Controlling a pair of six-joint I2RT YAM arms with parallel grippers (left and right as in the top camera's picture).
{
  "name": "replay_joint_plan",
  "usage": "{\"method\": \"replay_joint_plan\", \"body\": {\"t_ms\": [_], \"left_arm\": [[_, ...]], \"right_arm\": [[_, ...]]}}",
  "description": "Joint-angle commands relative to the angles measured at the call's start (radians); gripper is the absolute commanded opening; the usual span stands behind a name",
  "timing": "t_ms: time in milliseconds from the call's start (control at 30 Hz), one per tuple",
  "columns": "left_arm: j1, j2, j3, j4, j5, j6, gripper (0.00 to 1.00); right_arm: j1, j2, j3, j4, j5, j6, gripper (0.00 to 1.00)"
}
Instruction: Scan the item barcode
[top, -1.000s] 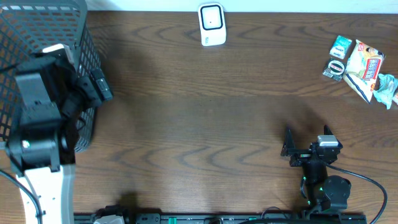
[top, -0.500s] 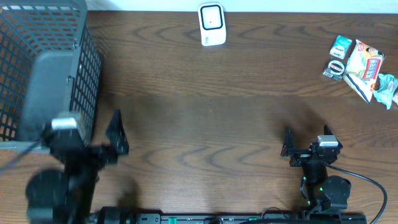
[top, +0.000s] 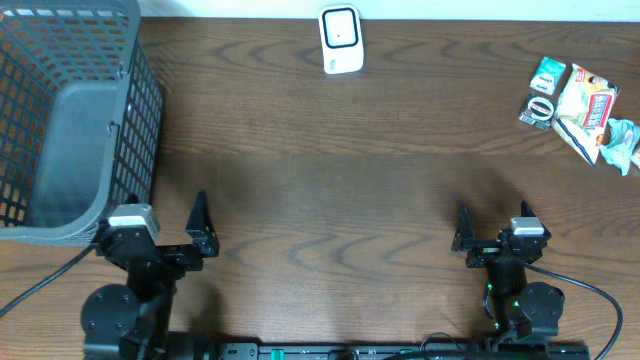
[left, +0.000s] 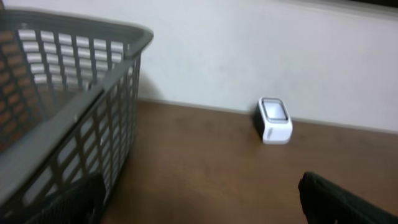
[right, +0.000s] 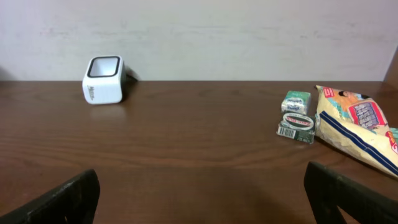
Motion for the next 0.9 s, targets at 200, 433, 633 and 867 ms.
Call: {"method": "replay_joint_plan", "body": {"t_ms": [200,433,633,867], "left_arm": [[-0.002,-0.22,-0.324,0.267,-0.015,0.006,0.98],[0.026,-0.243,-0.449,0.421,-0.014,0.007,0.98],[0.029,-0.243,-0.515,0.504,-0.013,0.006,0.98],[0.032,-0.243,-0.58,0.592,-0.014,0.007,0.98]], "right_arm": [[0.006,-0.006,-0.002,-0.004,-0.006,0.007,0.99],[0.006,-0.006,-0.002,-0.004,-0.006,0.007,0.99],[0.006,-0.006,-0.002,-0.003,-0.006,0.007,0.99],[0.006,-0.006,-0.002,-0.004,-0.006,0.007,0.99]]}}
